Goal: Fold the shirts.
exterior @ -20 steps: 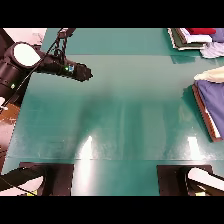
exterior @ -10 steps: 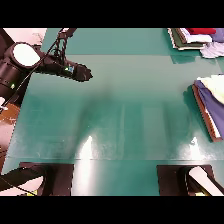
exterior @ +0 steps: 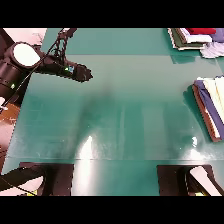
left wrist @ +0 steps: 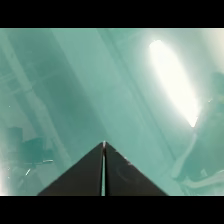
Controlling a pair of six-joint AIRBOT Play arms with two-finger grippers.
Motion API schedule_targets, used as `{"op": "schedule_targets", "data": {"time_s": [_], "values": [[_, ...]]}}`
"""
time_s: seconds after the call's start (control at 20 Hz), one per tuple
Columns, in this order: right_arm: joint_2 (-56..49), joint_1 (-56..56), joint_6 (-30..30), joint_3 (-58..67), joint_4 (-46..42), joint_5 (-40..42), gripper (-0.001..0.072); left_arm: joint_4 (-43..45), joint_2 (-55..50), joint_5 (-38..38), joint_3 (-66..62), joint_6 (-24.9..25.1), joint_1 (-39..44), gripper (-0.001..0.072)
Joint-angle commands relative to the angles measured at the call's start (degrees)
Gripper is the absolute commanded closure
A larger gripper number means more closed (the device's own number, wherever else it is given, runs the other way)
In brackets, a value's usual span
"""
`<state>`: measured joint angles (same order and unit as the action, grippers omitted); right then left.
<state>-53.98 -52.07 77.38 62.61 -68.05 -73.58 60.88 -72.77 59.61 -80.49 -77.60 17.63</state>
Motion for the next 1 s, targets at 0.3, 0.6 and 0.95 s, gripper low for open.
{"op": "schedule_targets", "data": {"time_s": [0.3,0.6,0.95], "values": [[-2.75,37.13,0.96,-2.34,20.31,2.21,0.0189,0.35,-0.02,-0.20,0.02,0.02,0.00,0.0679],[-11.06,54.75,0.39,-2.36,20.26,2.40,0.0592,0.33,-0.02,-4.02,0.02,0.02,0.00,0.0679],[-12.15,56.81,-0.96,-2.36,20.35,2.58,0.0694,0.33,-0.02,-6.97,0.02,0.02,0.00,0.0679]]}}
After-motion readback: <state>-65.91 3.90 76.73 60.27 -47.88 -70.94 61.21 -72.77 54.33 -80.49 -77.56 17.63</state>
